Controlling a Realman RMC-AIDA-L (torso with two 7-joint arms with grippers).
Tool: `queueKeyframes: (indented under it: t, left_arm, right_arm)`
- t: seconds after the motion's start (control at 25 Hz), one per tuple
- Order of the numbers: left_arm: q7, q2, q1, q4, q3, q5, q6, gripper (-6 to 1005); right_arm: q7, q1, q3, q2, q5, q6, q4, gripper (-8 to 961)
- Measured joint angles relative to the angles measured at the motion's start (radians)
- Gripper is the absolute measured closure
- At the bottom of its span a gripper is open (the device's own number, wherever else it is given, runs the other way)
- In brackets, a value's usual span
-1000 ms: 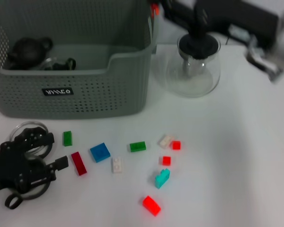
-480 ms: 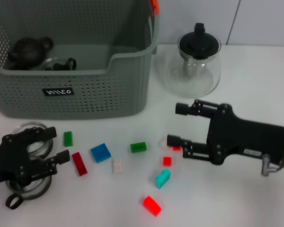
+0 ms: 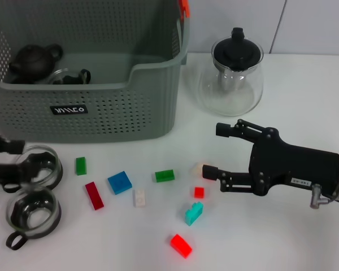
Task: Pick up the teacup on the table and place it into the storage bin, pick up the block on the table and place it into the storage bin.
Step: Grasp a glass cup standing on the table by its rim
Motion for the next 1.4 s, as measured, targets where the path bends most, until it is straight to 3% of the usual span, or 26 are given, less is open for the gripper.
queueKeyframes:
  t: [0.16, 0.36, 0.44, 0.64, 0.84, 1.04, 1.24, 1.4]
  left_arm:
    - [-0.334, 0.036, -0.051, 0.215, 0.105, 0.104, 0.001, 266]
    - [-0.562, 0.065, -0.135, 0.283, 0.177, 0.321, 0.003, 266]
    - [-0.576, 0.053, -0.149, 0.282, 0.225, 0.396, -0.002, 266]
    - [-0.565, -0.013, -0.159, 0.290, 0.340, 0.532, -0.056, 266]
    - [-0.463, -0.047, -0.143, 0.286, 0.388, 0.545, -0.073, 266]
    - [-0.306, -0.096, -0.124, 0.279, 0.401, 0.524, -0.078, 267]
    - [-0.242, -0.092, -0.097, 0.218, 0.428, 0.408, -0.112, 273]
    - [-0.234, -0.090, -0.112, 0.154, 0.432, 0.405, -0.165, 281]
  right_arm:
    - [0.020, -0.001, 0.006, -0.001, -0.001, -0.002, -0.002, 10]
    - [0.052, 0.002, 0.010, -0.006, -0.004, -0.006, -0.007, 9]
    - [0.064, 0.005, 0.010, -0.009, -0.005, -0.007, -0.007, 9]
    - [0.071, 0.010, 0.011, -0.013, -0.005, -0.008, -0.001, 9]
    - [0.071, 0.012, 0.011, -0.012, -0.006, -0.007, 0.000, 9]
    - [0.072, 0.012, 0.011, -0.007, -0.006, -0.003, 0.000, 9]
    - [0.079, 0.015, 0.012, -0.006, -0.007, -0.002, 0.001, 9]
    - [0.079, 0.021, 0.012, -0.007, -0.007, -0.002, 0.001, 9]
